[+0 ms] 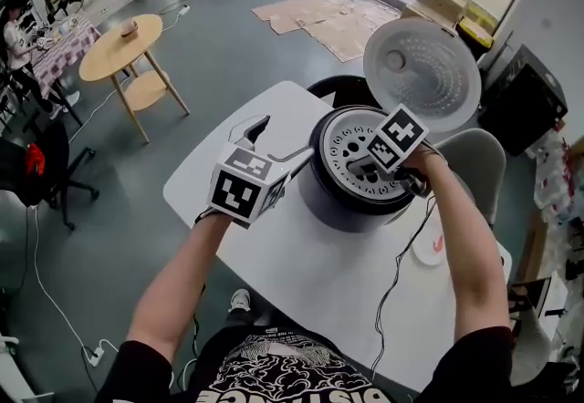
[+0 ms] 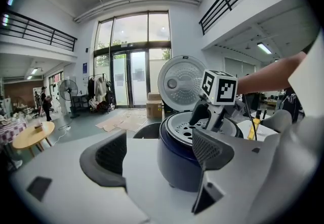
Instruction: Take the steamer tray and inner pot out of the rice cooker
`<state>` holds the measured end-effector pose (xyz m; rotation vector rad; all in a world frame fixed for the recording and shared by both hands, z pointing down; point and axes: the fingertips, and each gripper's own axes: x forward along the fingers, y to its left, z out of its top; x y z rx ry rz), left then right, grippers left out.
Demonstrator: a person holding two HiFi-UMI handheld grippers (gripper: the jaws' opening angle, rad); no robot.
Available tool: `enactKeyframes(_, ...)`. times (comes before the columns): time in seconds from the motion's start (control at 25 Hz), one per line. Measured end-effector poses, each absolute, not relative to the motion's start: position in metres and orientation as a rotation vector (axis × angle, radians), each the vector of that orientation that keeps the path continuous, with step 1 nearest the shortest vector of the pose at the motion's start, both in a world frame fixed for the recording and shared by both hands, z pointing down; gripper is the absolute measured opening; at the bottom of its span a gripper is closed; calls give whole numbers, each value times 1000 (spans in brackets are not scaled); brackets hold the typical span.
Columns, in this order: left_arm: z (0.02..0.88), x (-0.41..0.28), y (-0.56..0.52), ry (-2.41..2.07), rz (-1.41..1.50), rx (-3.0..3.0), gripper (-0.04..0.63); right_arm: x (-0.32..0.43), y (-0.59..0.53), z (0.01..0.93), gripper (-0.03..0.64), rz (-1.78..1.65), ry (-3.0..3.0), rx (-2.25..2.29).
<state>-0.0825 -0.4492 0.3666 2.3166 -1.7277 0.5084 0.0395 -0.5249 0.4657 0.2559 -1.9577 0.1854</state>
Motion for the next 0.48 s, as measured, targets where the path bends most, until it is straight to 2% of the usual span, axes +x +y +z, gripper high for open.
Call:
enactKeyframes(0.12, 374, -80, -449, -1730, 527, 2300, 393, 43, -533, 472, 376, 208, -1942, 250)
enactKeyframes(0.48, 382, -83, -447, -1753, 548, 2261, 393, 46, -538, 488, 363, 277, -1843, 259)
